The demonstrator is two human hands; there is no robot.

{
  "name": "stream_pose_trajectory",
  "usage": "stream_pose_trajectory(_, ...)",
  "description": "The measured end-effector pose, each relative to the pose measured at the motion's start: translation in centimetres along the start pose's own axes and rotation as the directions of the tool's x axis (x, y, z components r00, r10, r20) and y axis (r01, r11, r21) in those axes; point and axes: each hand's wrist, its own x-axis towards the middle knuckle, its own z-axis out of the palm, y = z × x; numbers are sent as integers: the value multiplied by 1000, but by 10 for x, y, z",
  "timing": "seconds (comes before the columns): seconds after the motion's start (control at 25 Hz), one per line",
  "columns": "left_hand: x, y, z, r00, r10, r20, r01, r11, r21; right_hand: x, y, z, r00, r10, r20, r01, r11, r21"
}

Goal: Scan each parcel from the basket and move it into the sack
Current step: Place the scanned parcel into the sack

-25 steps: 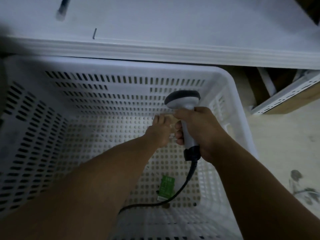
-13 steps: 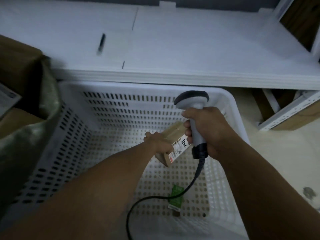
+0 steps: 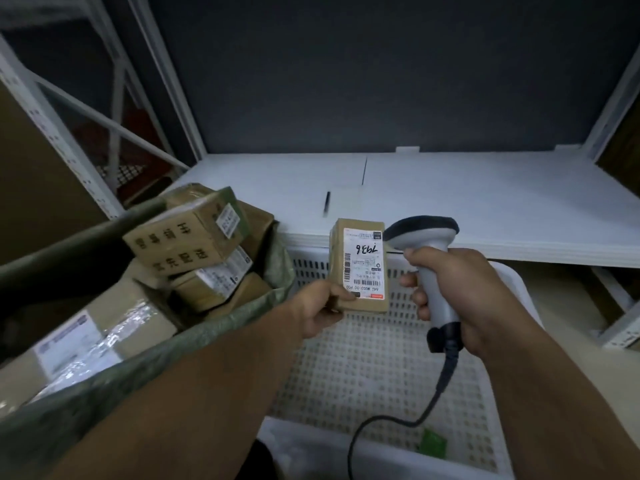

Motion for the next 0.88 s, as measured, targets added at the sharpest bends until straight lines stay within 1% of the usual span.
stream_pose_trajectory(0.16,-21,-3,-22,996,71,-60,-77,992,-99,-18,0,16,996,-1,85,4,999,-44)
stream_pose_trajectory(0.24,-21,-1,-28,984,112,-136,-131,982,-140,-19,-1,19,994,1,111,7,997,-75)
stream_pose_trajectory(0.36,-12,3,-31,949,169,-266,-230,949,-216,-16,-8,15,991,7,130,6,995,-95)
stream_pose_trajectory(0.44,-3,6,-29,931,198,-307,-276,931,-238,-13,-13,10,989,14,148,0,995,-98)
stream_pose_trajectory(0.56,15,9,-24,915,238,-325,-326,912,-250,-5,-18,1,989,30,147,-14,994,-109)
stream_pose_trajectory(0.68,30,9,-24,914,243,-324,-343,890,-299,0,-21,-4,987,36,154,-15,990,-137)
stream_pose_trajectory(0.76,38,9,-24,915,231,-330,-338,886,-318,3,-21,-9,989,32,143,-11,989,-147)
stream_pose_trajectory(0.88,45,6,-25,930,206,-305,-298,907,-297,6,-21,-13,992,40,121,-21,988,-153)
